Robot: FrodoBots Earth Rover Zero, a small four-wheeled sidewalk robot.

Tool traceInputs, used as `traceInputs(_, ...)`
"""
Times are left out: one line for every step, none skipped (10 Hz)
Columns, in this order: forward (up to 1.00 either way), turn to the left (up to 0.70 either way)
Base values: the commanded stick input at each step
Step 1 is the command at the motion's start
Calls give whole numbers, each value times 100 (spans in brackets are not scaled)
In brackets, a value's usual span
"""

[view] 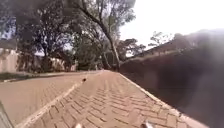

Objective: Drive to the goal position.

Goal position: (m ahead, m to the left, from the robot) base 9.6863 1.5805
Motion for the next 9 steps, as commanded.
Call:
traceInputs(70, 0)
traceInputs(70, 0)
traceInputs(70, 0)
traceInputs(70, 0)
traceInputs(70, 0)
traceInputs(70, 0)
traceInputs(70, 0)
traceInputs(70, 0)
traceInputs(70, 0)
